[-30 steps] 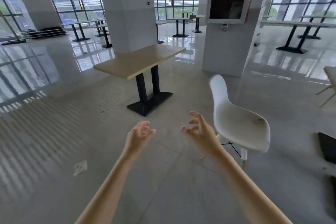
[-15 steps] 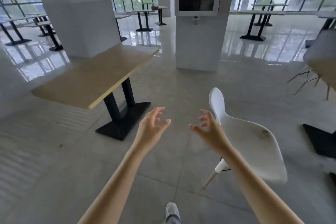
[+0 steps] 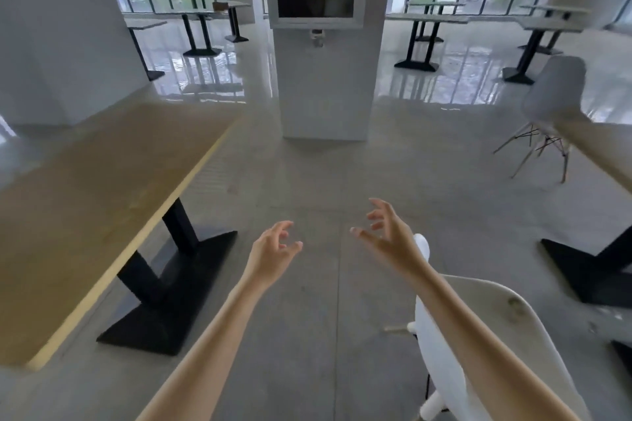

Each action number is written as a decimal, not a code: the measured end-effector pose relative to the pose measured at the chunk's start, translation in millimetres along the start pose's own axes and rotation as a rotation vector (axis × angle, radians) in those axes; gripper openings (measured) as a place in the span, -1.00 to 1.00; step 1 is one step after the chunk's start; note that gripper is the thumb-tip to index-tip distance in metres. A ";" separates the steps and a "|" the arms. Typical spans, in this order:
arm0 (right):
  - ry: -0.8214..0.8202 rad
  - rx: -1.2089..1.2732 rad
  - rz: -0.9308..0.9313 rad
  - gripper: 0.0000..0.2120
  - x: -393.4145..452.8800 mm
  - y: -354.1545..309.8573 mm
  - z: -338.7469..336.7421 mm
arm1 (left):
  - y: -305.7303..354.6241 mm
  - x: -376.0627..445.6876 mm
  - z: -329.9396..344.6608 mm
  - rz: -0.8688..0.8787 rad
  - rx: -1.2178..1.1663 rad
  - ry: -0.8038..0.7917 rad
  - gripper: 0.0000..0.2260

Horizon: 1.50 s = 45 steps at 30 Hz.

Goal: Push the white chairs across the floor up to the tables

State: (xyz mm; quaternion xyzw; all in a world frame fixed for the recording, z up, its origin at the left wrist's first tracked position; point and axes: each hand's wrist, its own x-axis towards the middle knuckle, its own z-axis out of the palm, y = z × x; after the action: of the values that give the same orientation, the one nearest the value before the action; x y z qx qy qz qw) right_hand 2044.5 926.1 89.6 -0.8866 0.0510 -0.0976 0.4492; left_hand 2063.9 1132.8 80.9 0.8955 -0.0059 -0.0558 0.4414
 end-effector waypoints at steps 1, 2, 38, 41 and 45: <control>0.017 -0.006 0.007 -0.40 15.9 2.9 5.5 | -2.9 23.8 0.1 0.004 0.011 -0.020 -0.60; 0.033 -0.017 0.019 -0.40 29.9 6.7 11.1 | -5.1 46.7 0.7 0.007 0.024 -0.047 -0.60; 0.639 -0.481 1.186 -0.35 3.4 110.8 62.7 | 76.7 201.0 260.0 1.438 0.593 -1.337 -0.43; 0.539 -0.528 1.232 -0.47 3.6 127.7 67.3 | 69.2 194.5 275.8 1.510 0.832 -1.365 -0.48; 0.482 -0.587 1.264 -0.66 12.4 145.1 76.6 | 60.2 191.0 286.5 1.647 0.947 -1.253 -0.71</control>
State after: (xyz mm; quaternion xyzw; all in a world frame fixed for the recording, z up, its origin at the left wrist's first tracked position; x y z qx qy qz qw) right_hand 2073.0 898.4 -70.0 -0.7258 0.6734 0.0054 0.1402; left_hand 2225.9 858.3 -62.6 0.5106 -0.8325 -0.1787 -0.1195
